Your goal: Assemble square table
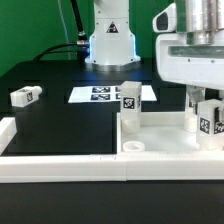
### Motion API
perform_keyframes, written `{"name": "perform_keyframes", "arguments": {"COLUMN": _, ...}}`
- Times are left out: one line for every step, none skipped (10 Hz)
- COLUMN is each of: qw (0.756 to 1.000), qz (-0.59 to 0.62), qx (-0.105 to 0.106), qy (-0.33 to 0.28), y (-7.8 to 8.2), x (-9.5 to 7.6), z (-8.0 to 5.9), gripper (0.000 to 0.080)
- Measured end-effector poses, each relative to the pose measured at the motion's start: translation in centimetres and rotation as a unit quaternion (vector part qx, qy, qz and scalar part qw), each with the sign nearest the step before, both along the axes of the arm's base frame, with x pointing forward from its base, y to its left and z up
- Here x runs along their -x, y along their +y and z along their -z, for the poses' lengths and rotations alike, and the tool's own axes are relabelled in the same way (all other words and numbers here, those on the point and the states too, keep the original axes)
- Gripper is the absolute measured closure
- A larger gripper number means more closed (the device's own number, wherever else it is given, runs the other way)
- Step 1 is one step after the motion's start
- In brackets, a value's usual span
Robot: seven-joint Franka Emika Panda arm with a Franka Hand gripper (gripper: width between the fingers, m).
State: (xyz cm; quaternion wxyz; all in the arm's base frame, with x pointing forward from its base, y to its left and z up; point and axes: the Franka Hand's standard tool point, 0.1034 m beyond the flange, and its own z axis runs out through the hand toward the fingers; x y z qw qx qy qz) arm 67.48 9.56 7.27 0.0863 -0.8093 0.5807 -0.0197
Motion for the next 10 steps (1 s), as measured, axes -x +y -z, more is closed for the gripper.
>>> {"name": "perform_keyframes", "arguments": {"qw": 1.000, "qz": 0.019, "qx": -0.004, "qy": 0.003, "y": 0.3, "x": 0.1, "z": 0.0, "gripper": 0.0504}}
{"name": "perform_keyframes", "arguments": {"qw": 0.998, "qz": 0.059, "qx": -0.011, "qy": 0.008, "y": 0.4, "x": 0.1, "z": 0.0, "gripper": 0.0504}}
{"name": "perform_keyframes", "arguments": {"qw": 0.996, "qz": 0.088, "qx": -0.017, "qy": 0.011, "y": 0.4, "x": 0.1, "z": 0.1, "gripper": 0.0504}}
{"name": "perform_keyframes", "arguments": {"qw": 0.991, "qz": 0.130, "qx": -0.027, "qy": 0.017, "y": 0.5, "x": 0.1, "z": 0.1, "gripper": 0.0504}}
{"name": "perform_keyframes", "arguments": {"qw": 0.982, "qz": 0.184, "qx": -0.039, "qy": 0.025, "y": 0.7, "x": 0.1, "z": 0.1, "gripper": 0.0505}}
{"name": "perform_keyframes", "arguments": {"qw": 0.945, "qz": 0.315, "qx": -0.073, "qy": 0.044, "y": 1.1, "x": 0.0, "z": 0.0, "gripper": 0.0505}}
{"name": "perform_keyframes", "arguments": {"qw": 0.933, "qz": 0.348, "qx": -0.078, "qy": 0.048, "y": 1.3, "x": -0.1, "z": 0.0, "gripper": 0.0505}}
{"name": "perform_keyframes", "arguments": {"qw": 0.940, "qz": 0.329, "qx": -0.074, "qy": 0.045, "y": 1.1, "x": -0.1, "z": 0.0, "gripper": 0.0502}}
{"name": "perform_keyframes", "arguments": {"qw": 0.948, "qz": 0.306, "qx": -0.071, "qy": 0.042, "y": 1.2, "x": 0.0, "z": 0.0, "gripper": 0.0502}}
{"name": "perform_keyframes", "arguments": {"qw": 0.962, "qz": 0.262, "qx": -0.060, "qy": 0.036, "y": 1.4, "x": 0.0, "z": 0.1, "gripper": 0.0277}}
